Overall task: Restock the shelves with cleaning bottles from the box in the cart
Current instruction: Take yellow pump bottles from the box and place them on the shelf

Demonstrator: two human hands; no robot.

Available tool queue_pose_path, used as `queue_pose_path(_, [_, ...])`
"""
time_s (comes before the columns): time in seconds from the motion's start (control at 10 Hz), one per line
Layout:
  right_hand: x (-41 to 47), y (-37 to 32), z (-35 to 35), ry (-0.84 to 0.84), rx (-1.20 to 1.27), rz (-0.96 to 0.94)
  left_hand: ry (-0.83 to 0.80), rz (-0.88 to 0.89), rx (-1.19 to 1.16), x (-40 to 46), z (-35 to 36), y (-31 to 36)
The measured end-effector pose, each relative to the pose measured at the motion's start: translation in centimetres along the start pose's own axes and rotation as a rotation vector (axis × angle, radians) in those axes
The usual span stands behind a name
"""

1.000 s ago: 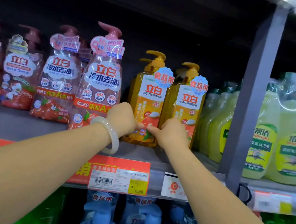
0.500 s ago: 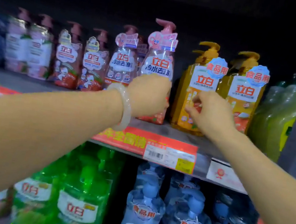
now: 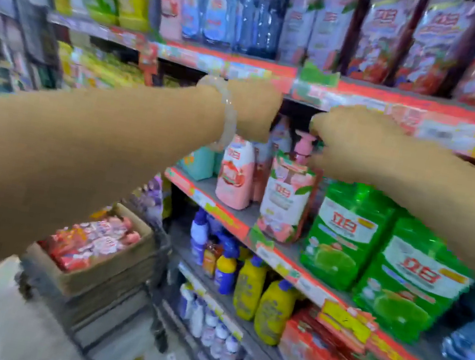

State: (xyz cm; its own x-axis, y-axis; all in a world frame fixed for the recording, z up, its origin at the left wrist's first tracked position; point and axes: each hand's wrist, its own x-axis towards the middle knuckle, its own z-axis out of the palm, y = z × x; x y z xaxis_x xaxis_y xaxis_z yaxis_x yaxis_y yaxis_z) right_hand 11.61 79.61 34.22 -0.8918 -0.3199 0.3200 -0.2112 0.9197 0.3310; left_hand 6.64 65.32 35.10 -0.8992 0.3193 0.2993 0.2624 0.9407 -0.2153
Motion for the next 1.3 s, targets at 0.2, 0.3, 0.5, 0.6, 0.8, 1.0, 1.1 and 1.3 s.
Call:
queue_pose_path(0.2, [7.0,-18.5,5.1,-0.173,0.136,-0.202,-0.278,-0.140,0.056,-8.4,11.3,-17.3])
queue_pose_path(0.3, [9.5,-26.7,7.5,-0.241,0.224,-0.291,-0.435,-0.286,0.059,-13.0,15.6,-23.7])
queue_pose_path(0.5, [13.1,-38.4,13.2,-0.433,0.343,-0.386,-0.661,-0.341,0.010,-18.0,22.3,-30.9])
queue_pose_path(0.6, [15.1,-41.8,16.5,-0.530,0.386,-0.422,-0.748,-0.384,-0.021,-18.7,25.4,-33.8])
queue_pose_path(0.8, [21.9,-47.7,24.4,-0.636,0.340,-0.443,-0.794,-0.436,-0.078,-16.8,31.3,-39.8])
queue_pose_path(1.0, [28.9,-51.8,29.2,-0.728,0.387,-0.408,-0.867,-0.471,-0.149,-12.5,37.8,-46.0])
queue_pose_path(1.1, [31.2,-53.6,30.8,-0.757,0.399,-0.382,-0.884,-0.460,-0.197,-10.7,41.2,-47.9])
queue_pose_path(1.3, [35.4,-58.4,34.9,-0.889,0.532,-0.287,-0.905,-0.444,-0.283,-7.5,49.8,-53.1])
